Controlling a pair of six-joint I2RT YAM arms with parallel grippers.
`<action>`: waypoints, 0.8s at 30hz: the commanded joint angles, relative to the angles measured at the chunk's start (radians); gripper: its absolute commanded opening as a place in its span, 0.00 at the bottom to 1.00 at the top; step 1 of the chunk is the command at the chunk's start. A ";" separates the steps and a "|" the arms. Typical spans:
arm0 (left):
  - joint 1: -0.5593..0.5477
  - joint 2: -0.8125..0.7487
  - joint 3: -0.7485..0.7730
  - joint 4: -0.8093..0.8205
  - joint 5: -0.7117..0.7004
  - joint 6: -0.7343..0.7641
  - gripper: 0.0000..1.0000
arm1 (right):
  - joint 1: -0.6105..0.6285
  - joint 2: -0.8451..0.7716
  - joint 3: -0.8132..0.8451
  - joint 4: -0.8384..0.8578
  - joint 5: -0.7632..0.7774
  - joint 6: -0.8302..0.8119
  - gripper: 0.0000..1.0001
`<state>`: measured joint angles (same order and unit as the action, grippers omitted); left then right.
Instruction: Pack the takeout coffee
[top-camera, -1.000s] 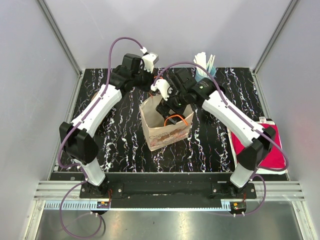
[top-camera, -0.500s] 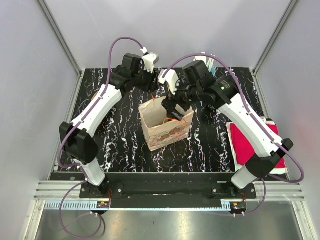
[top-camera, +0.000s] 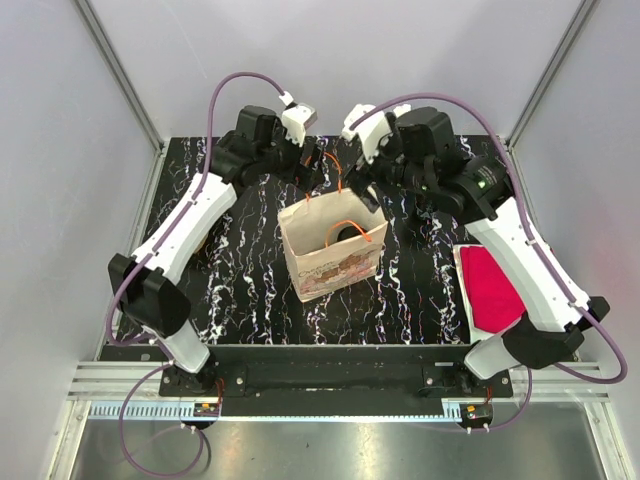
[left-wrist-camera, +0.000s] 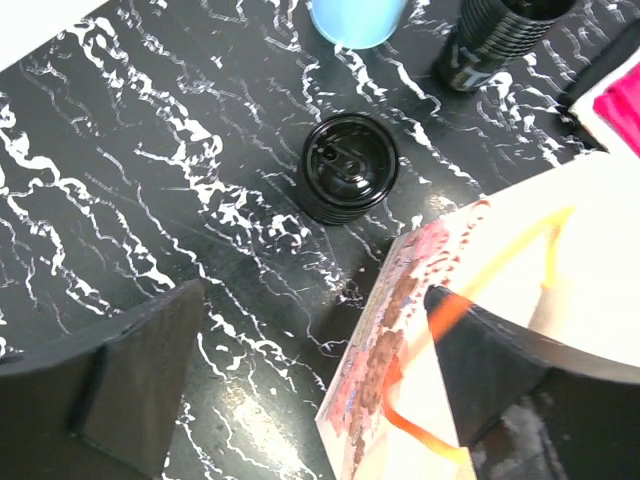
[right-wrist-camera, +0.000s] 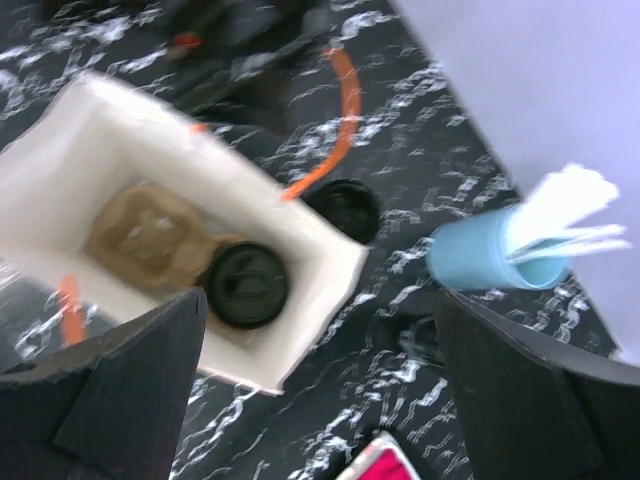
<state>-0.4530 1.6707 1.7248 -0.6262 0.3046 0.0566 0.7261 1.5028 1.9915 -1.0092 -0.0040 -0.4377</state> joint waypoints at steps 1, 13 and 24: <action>-0.007 -0.065 -0.004 0.052 0.088 0.023 0.99 | -0.091 -0.033 -0.003 0.173 0.217 0.025 1.00; -0.018 -0.104 0.002 0.030 0.166 0.084 0.93 | -0.496 0.132 -0.083 0.467 0.233 0.079 0.84; -0.039 -0.046 0.085 -0.023 0.169 0.123 0.50 | -0.668 0.379 -0.037 0.629 0.109 0.157 0.60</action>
<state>-0.4767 1.6070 1.7332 -0.6590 0.4496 0.1497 0.0818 1.8343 1.8977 -0.4835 0.1802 -0.3191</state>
